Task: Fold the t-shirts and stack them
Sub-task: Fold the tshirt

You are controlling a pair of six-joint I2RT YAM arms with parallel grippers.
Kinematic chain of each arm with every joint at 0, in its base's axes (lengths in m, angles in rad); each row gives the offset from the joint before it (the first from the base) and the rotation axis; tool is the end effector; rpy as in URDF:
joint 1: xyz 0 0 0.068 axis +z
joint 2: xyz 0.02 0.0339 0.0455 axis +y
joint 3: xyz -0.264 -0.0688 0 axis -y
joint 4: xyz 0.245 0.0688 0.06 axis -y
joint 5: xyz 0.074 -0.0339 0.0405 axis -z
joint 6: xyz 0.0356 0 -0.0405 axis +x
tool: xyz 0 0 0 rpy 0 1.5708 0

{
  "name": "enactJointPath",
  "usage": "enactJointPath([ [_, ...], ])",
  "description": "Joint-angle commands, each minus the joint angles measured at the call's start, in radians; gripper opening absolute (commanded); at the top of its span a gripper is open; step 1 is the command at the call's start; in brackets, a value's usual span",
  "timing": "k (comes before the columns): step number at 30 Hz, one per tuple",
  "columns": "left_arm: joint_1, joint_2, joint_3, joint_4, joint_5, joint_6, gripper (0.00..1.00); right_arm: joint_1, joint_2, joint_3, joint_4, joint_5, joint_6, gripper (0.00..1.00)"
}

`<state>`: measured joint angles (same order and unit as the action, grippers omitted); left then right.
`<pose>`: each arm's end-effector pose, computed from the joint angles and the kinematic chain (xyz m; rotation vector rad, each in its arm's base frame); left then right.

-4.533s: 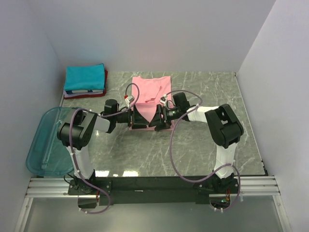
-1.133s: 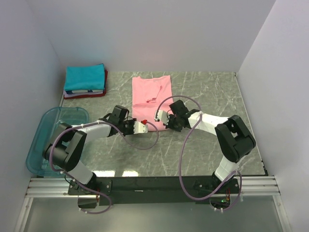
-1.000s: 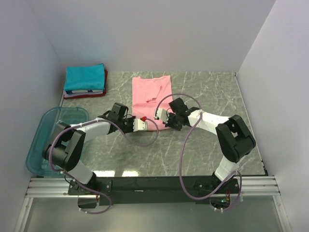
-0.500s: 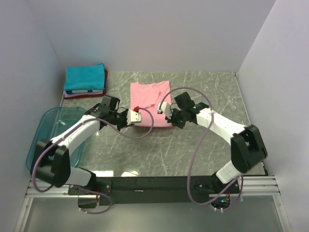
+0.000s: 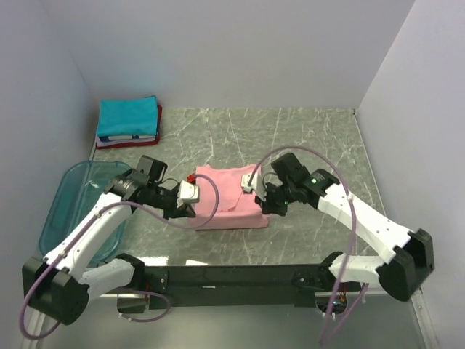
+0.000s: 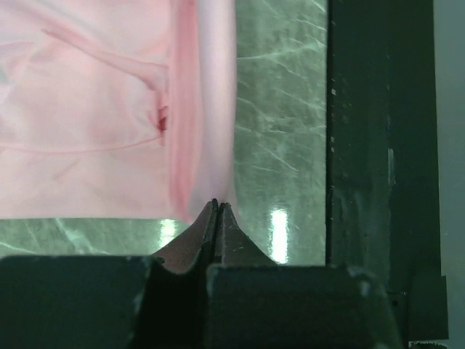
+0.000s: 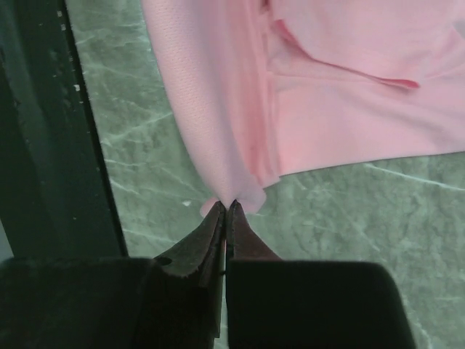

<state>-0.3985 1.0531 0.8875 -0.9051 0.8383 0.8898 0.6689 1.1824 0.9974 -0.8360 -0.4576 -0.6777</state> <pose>0.1628 -0.0973 0.2759 1.6124 1.7051 -0.8629 0.1685 0.1533 0.2814 -1.7090 1.8758 0.5865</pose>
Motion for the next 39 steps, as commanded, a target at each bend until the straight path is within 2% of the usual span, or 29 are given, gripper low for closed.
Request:
enactJointPath([
  [1,0.055,0.109,0.099,0.035,0.013,-0.037,0.00,-0.083,0.132,0.115,-0.043,-0.009,-0.075,0.00],
  [6,0.131,0.402,0.292,0.109,0.019,-0.032,0.00,-0.179,0.333,0.274,-0.054,-0.009,-0.154,0.00],
  [11,0.178,0.649,0.450,0.163,0.005,-0.080,0.00,-0.244,0.612,0.481,-0.052,0.010,-0.175,0.00],
  [15,0.205,0.833,0.498,0.270,-0.019,-0.199,0.00,-0.270,0.836,0.635,-0.069,0.019,-0.129,0.00],
  [19,0.205,0.935,0.516,0.317,-0.056,-0.301,0.01,-0.269,0.947,0.708,-0.077,0.016,-0.073,0.00],
  [23,0.205,0.963,0.478,0.314,-0.059,-0.351,0.01,-0.267,0.968,0.661,-0.072,-0.022,-0.017,0.00],
  [32,0.193,0.717,0.144,0.275,0.024,-0.295,0.01,-0.201,0.718,0.269,-0.009,-0.128,0.050,0.00],
  [33,0.194,0.662,0.122,0.241,0.042,-0.249,0.01,-0.198,0.674,0.245,-0.015,-0.165,0.061,0.05],
  [35,0.193,0.604,0.074,0.204,0.094,-0.203,0.21,-0.204,0.637,0.218,-0.067,-0.212,0.069,0.17],
  [36,0.193,0.544,0.062,0.192,0.099,-0.175,0.36,-0.209,0.607,0.218,-0.090,-0.264,0.075,0.36],
  [38,0.193,0.486,0.053,0.193,0.107,-0.157,0.45,-0.238,0.583,0.250,-0.164,-0.338,0.092,0.57],
  [39,0.188,0.435,0.056,0.204,0.107,-0.138,0.53,-0.253,0.565,0.263,-0.178,-0.402,0.102,0.67],
])
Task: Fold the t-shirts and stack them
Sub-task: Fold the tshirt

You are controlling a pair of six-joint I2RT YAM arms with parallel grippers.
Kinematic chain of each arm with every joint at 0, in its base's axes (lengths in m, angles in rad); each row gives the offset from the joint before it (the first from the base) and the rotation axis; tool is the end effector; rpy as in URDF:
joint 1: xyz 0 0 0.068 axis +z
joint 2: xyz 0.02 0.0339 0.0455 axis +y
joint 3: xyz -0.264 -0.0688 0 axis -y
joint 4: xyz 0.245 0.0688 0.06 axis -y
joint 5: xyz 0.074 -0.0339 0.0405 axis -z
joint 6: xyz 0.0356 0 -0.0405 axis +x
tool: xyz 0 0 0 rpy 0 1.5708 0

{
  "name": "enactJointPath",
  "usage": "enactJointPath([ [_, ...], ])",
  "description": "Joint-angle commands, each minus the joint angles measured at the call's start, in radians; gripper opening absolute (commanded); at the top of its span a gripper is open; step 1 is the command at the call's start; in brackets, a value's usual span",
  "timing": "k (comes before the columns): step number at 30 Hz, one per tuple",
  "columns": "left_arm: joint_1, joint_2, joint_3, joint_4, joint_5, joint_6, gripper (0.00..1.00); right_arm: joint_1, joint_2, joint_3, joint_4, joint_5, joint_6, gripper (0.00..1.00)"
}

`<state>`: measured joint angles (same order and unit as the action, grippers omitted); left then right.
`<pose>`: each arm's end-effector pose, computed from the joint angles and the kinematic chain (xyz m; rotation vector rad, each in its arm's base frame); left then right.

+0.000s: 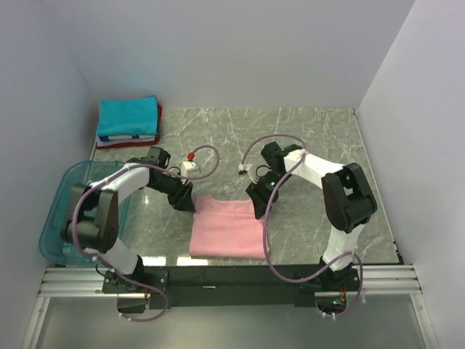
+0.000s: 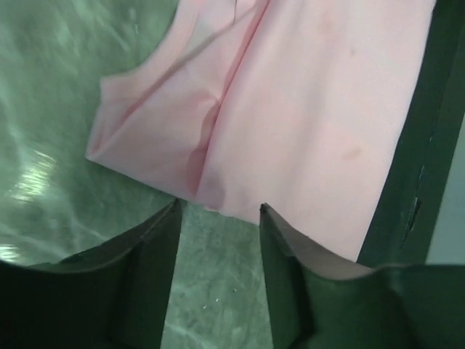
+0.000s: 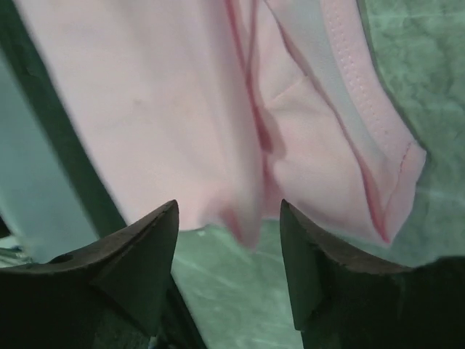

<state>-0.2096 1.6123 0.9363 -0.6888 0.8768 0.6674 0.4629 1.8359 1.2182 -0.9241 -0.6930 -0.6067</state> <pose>0.2676 -0.0849 0.1761 1.1880 2.2439 -1.0985 0.2821 0.1662 0.1739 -1.4835 2.4746 1.0360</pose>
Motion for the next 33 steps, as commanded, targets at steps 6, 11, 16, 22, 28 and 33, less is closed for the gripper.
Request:
enactJointPath([
  [6,-0.185,-0.226,0.022,0.127,-0.040,0.057,0.52,-0.127,-0.029,0.171,0.014,-0.278,0.256,0.54],
  [11,-0.329,-0.140,0.050,0.213,-0.122,0.057,0.49,-0.138,0.085,0.225,0.184,-0.344,0.502,0.32],
  [16,-0.415,-0.022,0.088,0.245,-0.157,0.061,0.48,-0.141,0.111,0.187,0.315,-0.332,0.604,0.24],
  [22,-0.468,0.070,0.107,0.275,-0.196,0.055,0.49,-0.142,0.131,0.175,0.344,-0.349,0.648,0.22],
  [28,-0.479,0.106,0.113,0.313,-0.217,0.040,0.51,-0.141,0.135,0.150,0.346,-0.350,0.630,0.22],
  [33,-0.481,0.126,0.124,0.327,-0.217,0.029,0.55,-0.139,0.143,0.142,0.343,-0.355,0.616,0.21],
])
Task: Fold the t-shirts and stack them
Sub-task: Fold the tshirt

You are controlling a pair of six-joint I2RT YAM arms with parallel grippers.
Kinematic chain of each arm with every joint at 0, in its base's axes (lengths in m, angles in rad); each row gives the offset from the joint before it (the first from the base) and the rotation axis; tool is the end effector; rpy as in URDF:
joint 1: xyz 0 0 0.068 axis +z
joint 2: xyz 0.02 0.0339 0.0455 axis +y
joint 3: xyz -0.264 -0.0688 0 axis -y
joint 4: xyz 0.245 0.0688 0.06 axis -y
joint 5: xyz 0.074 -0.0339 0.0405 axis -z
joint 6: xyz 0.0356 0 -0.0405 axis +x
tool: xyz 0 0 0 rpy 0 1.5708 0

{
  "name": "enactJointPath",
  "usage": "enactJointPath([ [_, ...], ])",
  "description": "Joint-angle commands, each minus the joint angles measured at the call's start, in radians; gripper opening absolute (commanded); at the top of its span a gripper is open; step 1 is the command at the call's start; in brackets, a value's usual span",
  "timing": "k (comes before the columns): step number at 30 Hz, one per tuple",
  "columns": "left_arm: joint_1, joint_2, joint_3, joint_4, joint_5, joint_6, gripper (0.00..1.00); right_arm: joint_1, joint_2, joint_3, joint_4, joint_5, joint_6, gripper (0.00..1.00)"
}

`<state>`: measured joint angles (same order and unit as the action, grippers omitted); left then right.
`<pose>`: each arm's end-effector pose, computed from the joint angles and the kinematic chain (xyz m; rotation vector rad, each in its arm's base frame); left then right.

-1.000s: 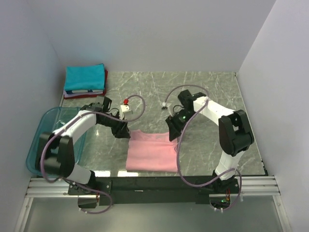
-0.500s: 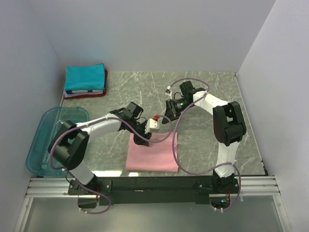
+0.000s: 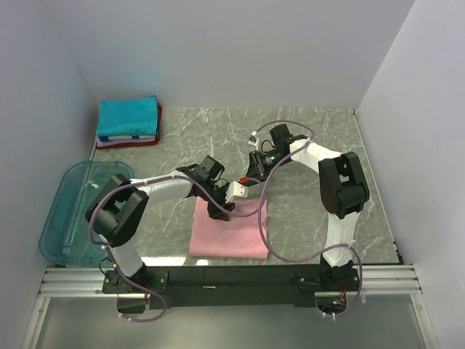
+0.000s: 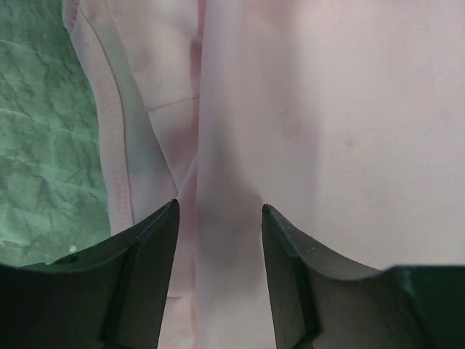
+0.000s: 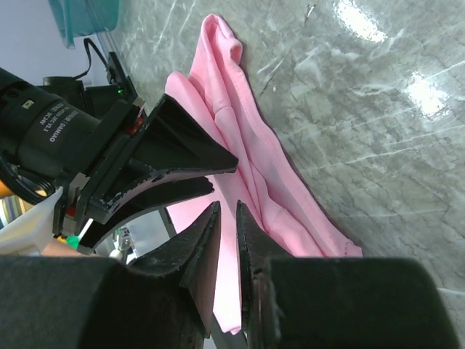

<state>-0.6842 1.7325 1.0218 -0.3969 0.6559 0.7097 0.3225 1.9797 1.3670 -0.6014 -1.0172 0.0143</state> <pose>0.2443 -0.2273 0.1683 1.7914 1.8217 -0.8587 0.3625 0.1531 0.1770 -0.6529 2.5121 1.4975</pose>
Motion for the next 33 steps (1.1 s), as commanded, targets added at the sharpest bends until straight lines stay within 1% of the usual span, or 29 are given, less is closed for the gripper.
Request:
enactJointPath([
  [1,-0.006,0.007,0.041,0.032,0.005,-0.010,0.55,0.003,-0.001,-0.008,0.018,-0.032,-0.005,0.22],
  [2,-0.006,0.015,0.046,0.017,0.011,-0.003,0.55,0.001,0.001,-0.008,0.018,-0.035,-0.005,0.22],
  [5,-0.006,0.035,0.066,-0.028,0.045,0.017,0.50,0.003,0.007,0.001,0.017,-0.038,-0.005,0.21],
  [9,-0.017,0.033,0.066,-0.066,0.071,0.037,0.26,0.015,0.019,0.020,0.022,-0.043,-0.005,0.21],
  [11,-0.028,0.026,0.061,-0.077,0.067,0.050,0.27,0.030,0.034,0.026,0.025,-0.046,-0.005,0.21],
  [12,-0.029,0.025,0.060,-0.083,0.067,0.048,0.33,0.035,0.039,0.035,0.025,-0.044,-0.007,0.21],
  [15,-0.031,0.025,0.060,-0.077,0.059,0.037,0.41,0.053,0.062,0.049,0.028,-0.049,-0.005,0.21],
  [17,-0.032,0.036,0.067,-0.082,0.056,0.037,0.41,0.062,0.071,0.049,0.035,-0.049,-0.007,0.21],
  [20,-0.034,0.048,0.081,-0.092,0.051,0.039,0.27,0.075,0.082,0.047,0.045,-0.047,-0.002,0.21],
  [21,-0.034,0.047,0.081,-0.095,0.050,0.042,0.15,0.082,0.085,0.046,0.048,-0.049,-0.001,0.21],
  [24,-0.035,0.009,0.060,-0.083,0.045,0.043,0.02,0.096,0.097,0.038,0.060,-0.066,0.004,0.21],
  [25,-0.037,-0.005,0.052,-0.077,0.042,0.042,0.01,0.111,0.108,0.037,0.061,-0.069,0.001,0.21],
  [29,-0.070,-0.094,0.017,-0.051,-0.004,0.034,0.01,0.141,0.154,0.037,0.074,-0.087,0.010,0.21],
  [33,-0.097,-0.142,0.000,-0.040,-0.048,0.011,0.01,0.153,0.206,0.038,0.080,-0.103,0.015,0.20],
])
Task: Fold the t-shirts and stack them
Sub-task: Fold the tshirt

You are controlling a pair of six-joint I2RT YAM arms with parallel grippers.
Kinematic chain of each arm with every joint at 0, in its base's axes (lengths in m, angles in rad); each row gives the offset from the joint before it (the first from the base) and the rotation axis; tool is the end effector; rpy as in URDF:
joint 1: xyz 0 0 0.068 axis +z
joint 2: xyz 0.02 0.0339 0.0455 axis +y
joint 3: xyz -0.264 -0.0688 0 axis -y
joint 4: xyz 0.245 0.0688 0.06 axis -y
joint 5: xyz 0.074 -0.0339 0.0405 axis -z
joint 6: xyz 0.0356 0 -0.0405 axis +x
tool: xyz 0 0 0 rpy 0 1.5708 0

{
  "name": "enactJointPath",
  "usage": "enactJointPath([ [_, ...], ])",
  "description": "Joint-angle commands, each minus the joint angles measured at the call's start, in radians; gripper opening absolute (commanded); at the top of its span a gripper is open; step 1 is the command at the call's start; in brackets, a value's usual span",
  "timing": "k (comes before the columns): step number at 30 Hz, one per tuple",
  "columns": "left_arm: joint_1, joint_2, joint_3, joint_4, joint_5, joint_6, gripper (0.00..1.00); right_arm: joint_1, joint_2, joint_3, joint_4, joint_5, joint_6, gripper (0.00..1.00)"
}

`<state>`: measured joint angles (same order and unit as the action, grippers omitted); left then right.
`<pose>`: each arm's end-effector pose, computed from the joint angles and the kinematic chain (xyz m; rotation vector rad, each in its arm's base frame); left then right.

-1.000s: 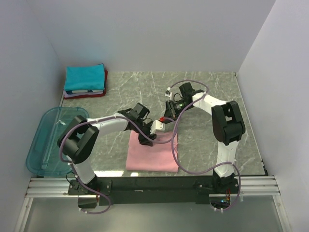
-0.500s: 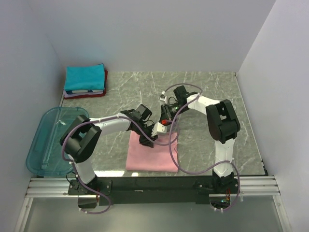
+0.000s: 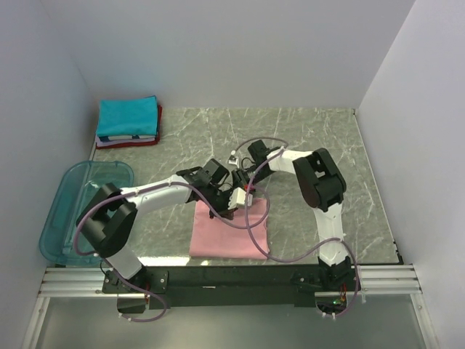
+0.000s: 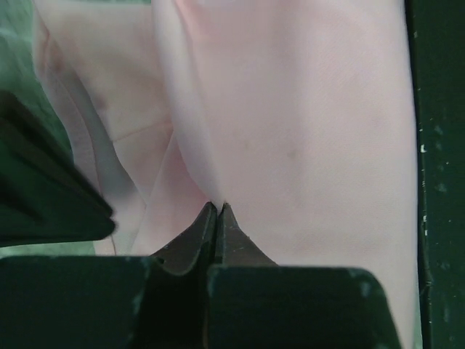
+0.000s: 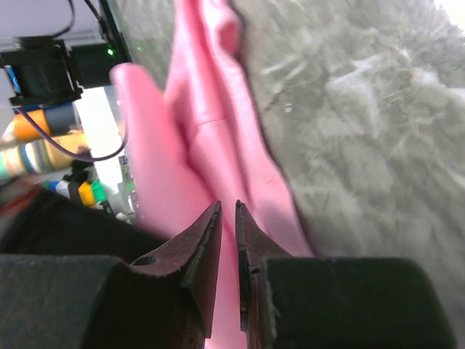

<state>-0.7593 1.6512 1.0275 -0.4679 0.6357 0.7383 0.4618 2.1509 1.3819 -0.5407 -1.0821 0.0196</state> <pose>0.2193 -0.2373 0.1912 1.8854 1.7278 -0.8452 0.3494 0.2090 0.1194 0.7844 -2.5372 -1.6278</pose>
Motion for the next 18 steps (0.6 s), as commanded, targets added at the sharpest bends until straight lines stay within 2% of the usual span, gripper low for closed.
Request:
enactJointPath([
  [1,-0.026,-0.067,-0.004,0.031,-0.042,-0.026,0.01,0.017,0.055,0.023,0.021,-0.039,0.014,0.20],
  [11,-0.026,-0.073,0.029,0.052,-0.140,0.007,0.00,0.021,0.125,0.016,-0.001,-0.059,-0.001,0.20],
  [18,0.018,-0.036,0.086,0.071,-0.149,0.032,0.00,0.029,0.132,0.005,-0.005,-0.070,-0.012,0.20],
])
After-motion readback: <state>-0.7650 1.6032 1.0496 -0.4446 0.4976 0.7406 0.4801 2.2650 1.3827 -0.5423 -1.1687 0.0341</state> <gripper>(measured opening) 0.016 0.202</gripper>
